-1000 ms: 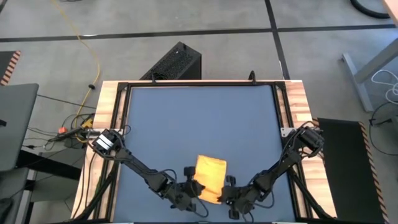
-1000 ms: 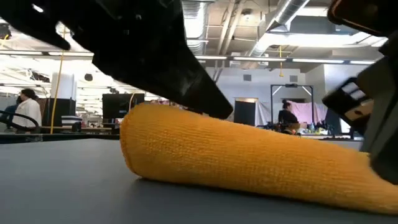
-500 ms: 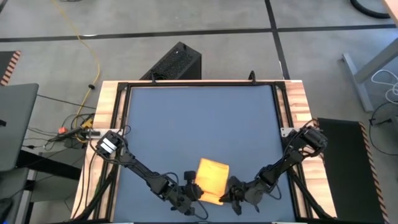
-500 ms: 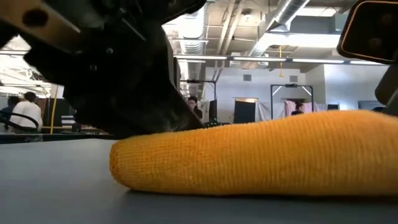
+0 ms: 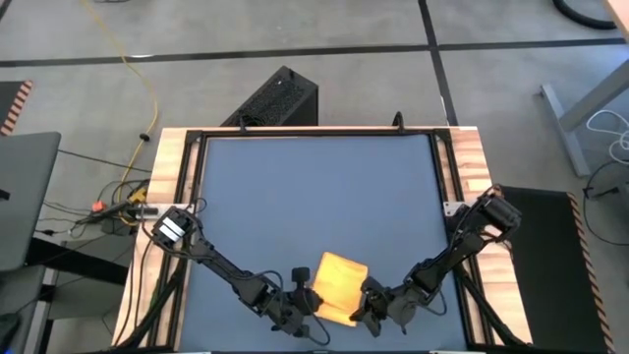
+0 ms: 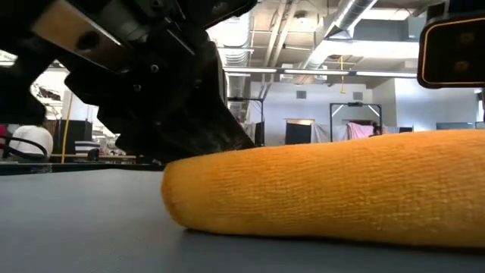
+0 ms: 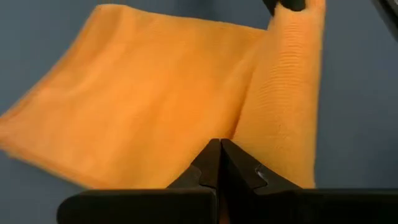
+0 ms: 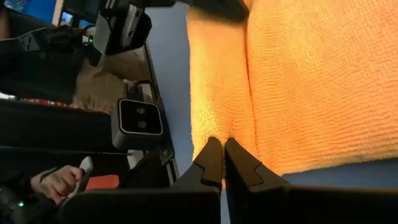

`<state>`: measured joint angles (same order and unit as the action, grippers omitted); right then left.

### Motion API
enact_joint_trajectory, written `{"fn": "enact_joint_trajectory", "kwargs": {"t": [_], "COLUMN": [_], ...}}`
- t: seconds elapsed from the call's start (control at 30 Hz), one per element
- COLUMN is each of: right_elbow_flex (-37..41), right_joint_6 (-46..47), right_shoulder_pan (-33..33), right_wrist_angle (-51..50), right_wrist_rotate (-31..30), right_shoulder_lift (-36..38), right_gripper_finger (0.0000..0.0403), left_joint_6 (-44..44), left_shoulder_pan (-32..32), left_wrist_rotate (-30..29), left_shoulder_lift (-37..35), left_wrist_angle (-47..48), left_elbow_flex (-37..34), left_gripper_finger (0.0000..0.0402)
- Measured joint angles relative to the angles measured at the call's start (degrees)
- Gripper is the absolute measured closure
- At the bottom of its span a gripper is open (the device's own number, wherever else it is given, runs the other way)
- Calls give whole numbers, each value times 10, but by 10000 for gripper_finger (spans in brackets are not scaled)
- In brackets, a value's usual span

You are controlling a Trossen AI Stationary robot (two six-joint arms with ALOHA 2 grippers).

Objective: Roll towel into tight, uniform cylinder
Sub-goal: Roll the orange microfiber towel

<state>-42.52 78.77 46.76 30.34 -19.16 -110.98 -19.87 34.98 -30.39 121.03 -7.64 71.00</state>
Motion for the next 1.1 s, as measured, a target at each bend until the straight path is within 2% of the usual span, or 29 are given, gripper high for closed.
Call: {"fn": "enact_joint_trajectory", "kwargs": {"t": [0.17,0.27,0.37,0.5,0.63,0.77,0.9,1.1], "right_elbow_flex": [0,0,-1,-1,-1,-1,-1,-1], "right_joint_6": [16,27,37,48,60,69,71,67], "right_shoulder_pan": [0,0,0,0,0,-1,-3,-4], "right_wrist_angle": [-24,-30,-33,-35,-37,-39,-40,-40], "right_wrist_rotate": [12,12,11,9,6,1,0,2], "right_shoulder_lift": [2,2,3,3,3,3,3,3], "right_gripper_finger": [384,384,384,384,384,384,384,383], "left_joint_6": [33,96,148,140,125,111,112,101], "left_shoulder_pan": [2,5,7,1,-5,-12,-13,-19], "left_wrist_rotate": [-67,-83,-37,29,37,73,74,70], "left_shoulder_lift": [-24,-47,-51,-47,-47,-27,2,1], "left_wrist_angle": [-10,-59,-112,-109,-86,-102,-124,-109], "left_elbow_flex": [-2,-1,0,0,-1,0,-1,0], "left_gripper_finger": [401,402,402,401,401,401,401,402]}}
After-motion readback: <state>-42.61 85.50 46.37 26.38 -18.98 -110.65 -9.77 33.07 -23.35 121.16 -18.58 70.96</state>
